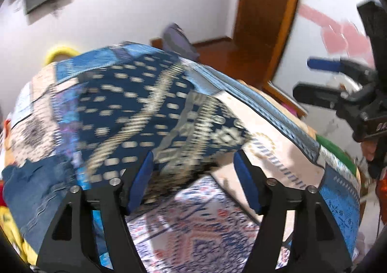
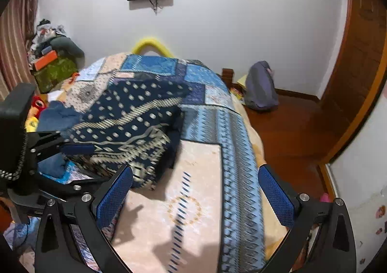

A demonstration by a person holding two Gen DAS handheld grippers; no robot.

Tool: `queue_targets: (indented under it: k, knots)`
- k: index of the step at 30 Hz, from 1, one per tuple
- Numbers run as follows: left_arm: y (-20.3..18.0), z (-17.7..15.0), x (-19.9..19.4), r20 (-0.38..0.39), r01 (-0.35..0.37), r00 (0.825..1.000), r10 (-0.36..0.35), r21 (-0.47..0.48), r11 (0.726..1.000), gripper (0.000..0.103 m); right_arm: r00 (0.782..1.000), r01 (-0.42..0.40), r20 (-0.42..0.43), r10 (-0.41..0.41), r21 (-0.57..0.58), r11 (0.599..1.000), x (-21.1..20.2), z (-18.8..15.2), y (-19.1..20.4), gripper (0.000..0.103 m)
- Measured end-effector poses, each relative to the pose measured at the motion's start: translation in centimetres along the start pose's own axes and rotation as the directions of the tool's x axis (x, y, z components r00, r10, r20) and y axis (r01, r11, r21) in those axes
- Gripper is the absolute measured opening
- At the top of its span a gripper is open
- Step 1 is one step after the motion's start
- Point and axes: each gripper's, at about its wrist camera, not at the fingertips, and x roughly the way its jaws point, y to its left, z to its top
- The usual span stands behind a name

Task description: Fold large clothes

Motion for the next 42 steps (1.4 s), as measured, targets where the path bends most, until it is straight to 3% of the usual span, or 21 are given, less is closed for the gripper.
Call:
queue_targets:
  k: [3, 6, 11, 14, 17, 21, 24, 28, 31, 34, 36, 39, 42]
  knots:
    - [3.5, 0.5, -1.4, 0.054, -0.076, 0.995, 0.080, -0.077, 0.994, 0.086, 0.999, -0.041, 0.010, 0.041, -0.016, 0.999, 1.3, 1.2, 1.6, 0.103]
    - [7.0, 0.8, -1.9, 0.063, -0.136, 0.987, 0.147, -0.150, 0.979, 0.086, 0.997, -0.077, -0.002, 0.077, -0.035, 0.996, 3.6, 2.3, 3.6, 0.103]
    - [11.1, 0.3, 1.7, 0.001, -0.157, 0.987, 0.162, -0.239, 0.958, 0.086, 0.988, -0.133, -0.080, 0.131, -0.025, 0.991, 8.7, 2.8, 6.4, 0.103]
    - [11.6, -1.1, 4.0, -0.037, -0.180, 0.984, 0.176, -0.237, 0.955, 0.087, 0.970, -0.185, -0.163, 0.181, -0.014, 0.983, 12.2, 2.0, 7.7, 0.103]
    - [11.8, -2.5, 4.1, -0.028, -0.171, 0.985, 0.169, -0.250, 0.953, 0.087, 0.947, -0.223, -0.238, 0.215, -0.007, 0.975, 14.5, 0.3, 8.3, 0.103]
    - [11.6, -3.8, 2.8, -0.032, -0.158, 0.987, 0.155, -0.245, 0.956, 0.087, 0.931, -0.250, -0.270, 0.246, 0.023, 0.968, 14.8, -1.7, 7.5, 0.103]
    - [11.3, -4.3, 1.8, -0.034, -0.176, 0.984, 0.173, -0.220, 0.960, 0.087, 0.919, -0.227, -0.330, 0.213, -0.002, 0.974, 14.4, -2.8, 6.5, 0.103]
    - [11.4, -4.1, 0.4, -0.032, -0.204, 0.979, 0.202, -0.207, 0.957, 0.087, 0.938, -0.183, -0.311, 0.154, -0.066, 0.981, 12.8, -3.3, 5.2, 0.103]
    - [12.0, -3.3, -0.5, -0.018, -0.219, 0.975, 0.220, -0.208, 0.953, 0.087, 0.952, -0.181, -0.264, 0.158, -0.065, 0.981, 11.3, -2.5, 4.0, 0.103]
    - [12.9, -2.2, -0.6, -0.008, -0.188, 0.981, 0.192, -0.243, 0.952, 0.087, 0.959, -0.199, -0.207, 0.193, -0.013, 0.980, 10.4, -0.8, 2.8, 0.103]
    - [13.9, -1.2, 0.1, -0.015, -0.133, 0.991, 0.134, -0.288, 0.948, 0.087, 0.956, -0.228, -0.181, 0.231, 0.039, 0.973, 10.7, 0.4, 1.9, 0.103]
    - [15.2, -0.2, 2.2, -0.025, -0.030, 0.999, 0.022, -0.361, 0.932, 0.087, 0.933, -0.277, -0.198, 0.300, 0.138, 0.951, 13.5, 1.9, 1.4, 0.103]
    - [16.8, 0.1, 5.3, -0.053, 0.047, 0.996, -0.078, -0.439, 0.897, 0.087, 0.897, -0.317, -0.247, 0.367, 0.220, 0.923, 16.8, 2.3, 1.2, 0.103]
